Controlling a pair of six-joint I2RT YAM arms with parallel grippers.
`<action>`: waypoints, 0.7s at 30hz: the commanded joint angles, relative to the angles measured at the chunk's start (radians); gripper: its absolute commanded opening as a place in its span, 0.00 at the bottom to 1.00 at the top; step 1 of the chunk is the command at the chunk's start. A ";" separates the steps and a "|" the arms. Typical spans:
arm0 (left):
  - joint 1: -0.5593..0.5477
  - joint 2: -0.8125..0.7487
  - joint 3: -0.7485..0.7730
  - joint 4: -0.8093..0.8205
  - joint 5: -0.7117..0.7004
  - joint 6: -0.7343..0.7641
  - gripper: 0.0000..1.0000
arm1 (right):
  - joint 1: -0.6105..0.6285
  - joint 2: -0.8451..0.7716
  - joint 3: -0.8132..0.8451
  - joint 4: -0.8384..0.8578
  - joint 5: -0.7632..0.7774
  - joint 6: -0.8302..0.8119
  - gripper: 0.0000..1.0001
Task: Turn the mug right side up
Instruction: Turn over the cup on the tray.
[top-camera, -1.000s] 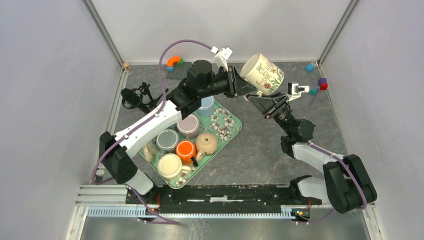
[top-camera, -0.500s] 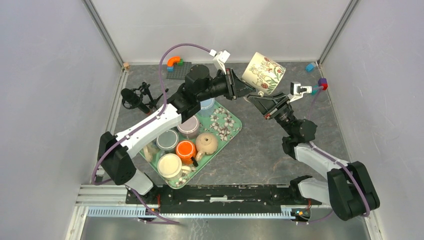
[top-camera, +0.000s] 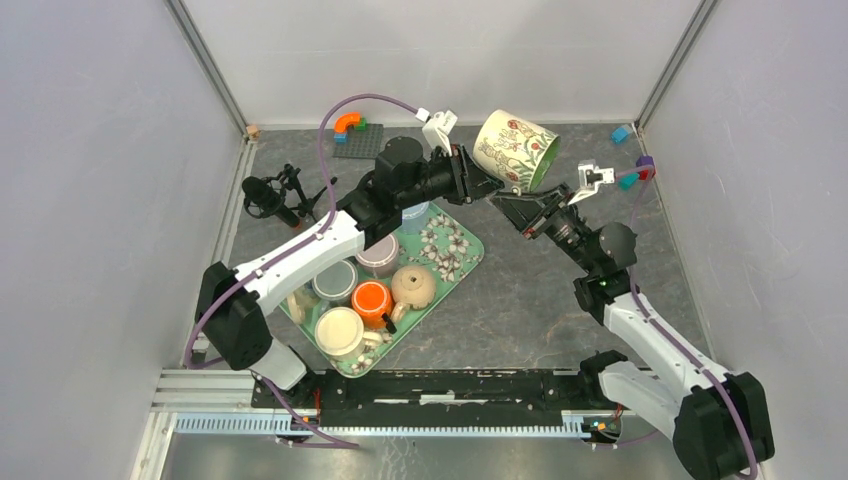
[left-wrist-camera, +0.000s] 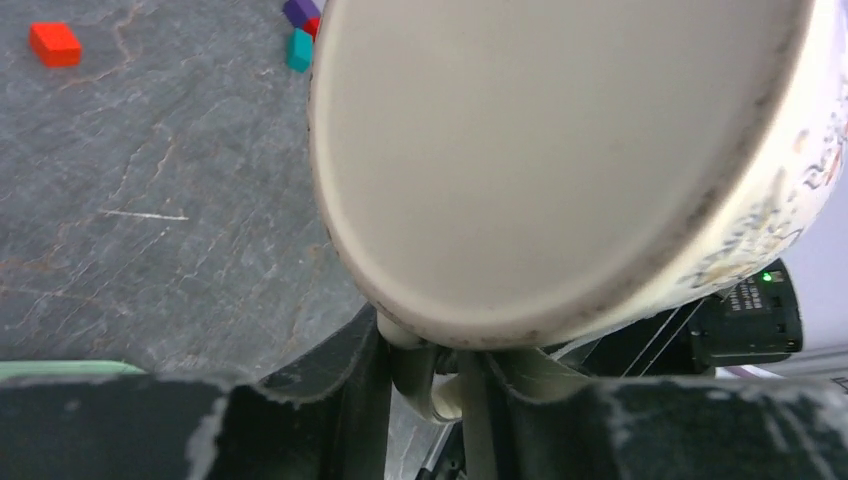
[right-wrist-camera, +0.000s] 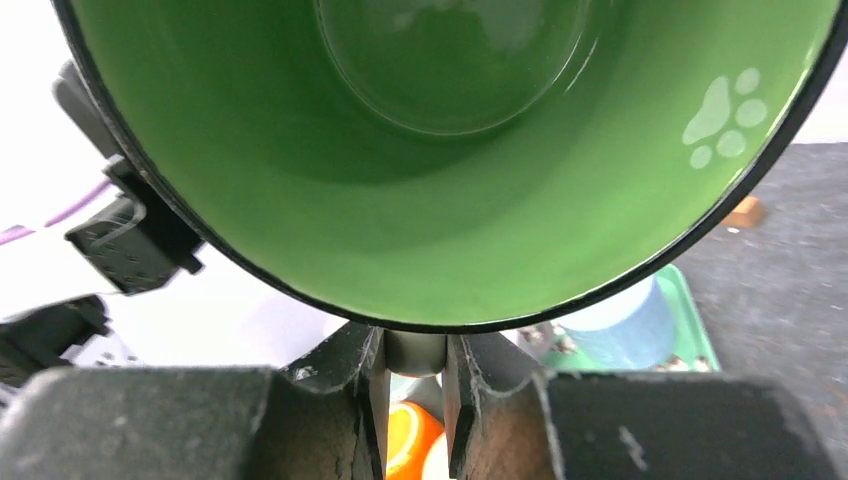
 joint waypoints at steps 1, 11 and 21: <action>-0.004 -0.062 0.016 0.037 -0.026 0.064 0.38 | -0.004 -0.036 0.063 -0.148 0.098 -0.191 0.00; -0.006 -0.034 -0.012 0.022 -0.055 0.108 0.49 | -0.003 -0.071 0.075 -0.313 0.185 -0.305 0.00; -0.008 -0.008 -0.053 0.022 -0.069 0.122 0.52 | -0.003 -0.083 0.106 -0.451 0.282 -0.410 0.00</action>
